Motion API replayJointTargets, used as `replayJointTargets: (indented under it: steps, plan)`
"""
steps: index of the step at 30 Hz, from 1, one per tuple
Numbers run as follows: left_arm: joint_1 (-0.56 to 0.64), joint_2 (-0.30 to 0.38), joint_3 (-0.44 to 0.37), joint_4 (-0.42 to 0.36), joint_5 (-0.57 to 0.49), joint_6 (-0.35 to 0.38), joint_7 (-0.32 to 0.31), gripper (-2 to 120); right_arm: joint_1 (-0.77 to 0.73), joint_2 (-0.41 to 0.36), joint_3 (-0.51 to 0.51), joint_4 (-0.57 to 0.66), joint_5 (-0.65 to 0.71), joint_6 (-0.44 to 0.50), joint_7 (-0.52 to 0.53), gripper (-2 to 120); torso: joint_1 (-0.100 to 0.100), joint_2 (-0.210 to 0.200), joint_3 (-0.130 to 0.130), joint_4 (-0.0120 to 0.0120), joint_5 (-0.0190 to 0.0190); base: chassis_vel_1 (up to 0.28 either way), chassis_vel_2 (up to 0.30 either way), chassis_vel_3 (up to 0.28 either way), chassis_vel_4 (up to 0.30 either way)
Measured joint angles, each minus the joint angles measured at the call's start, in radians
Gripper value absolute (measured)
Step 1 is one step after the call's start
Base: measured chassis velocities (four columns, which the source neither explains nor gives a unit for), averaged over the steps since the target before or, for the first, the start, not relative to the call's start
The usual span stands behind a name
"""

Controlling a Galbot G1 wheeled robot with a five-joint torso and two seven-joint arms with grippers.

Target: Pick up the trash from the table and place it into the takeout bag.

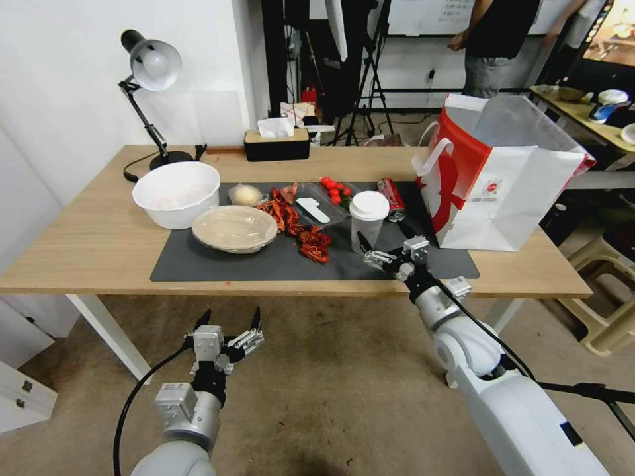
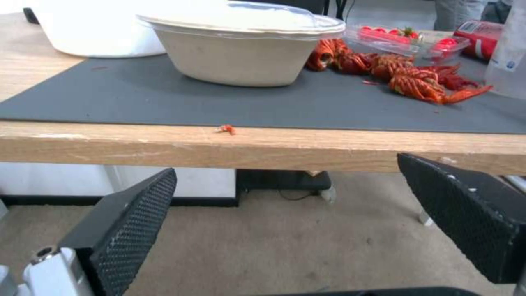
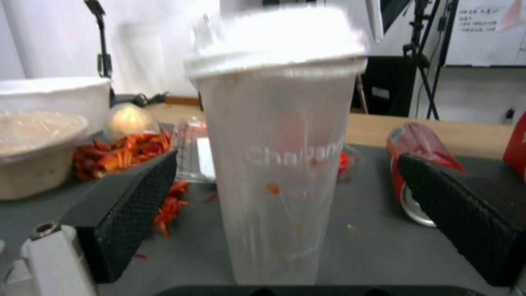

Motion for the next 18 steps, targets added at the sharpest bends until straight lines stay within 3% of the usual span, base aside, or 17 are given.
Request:
replayJointTargets:
  steps: [18]
  plan:
    - [-0.003,0.000,-0.001,0.011,-0.001,-0.006,-0.008,100,0.098,0.022,-0.071,-0.116,0.002,-0.074,0.025,100,0.000,0.000,0.000,0.0002,0.0000,0.000,0.000,0.000,0.000]
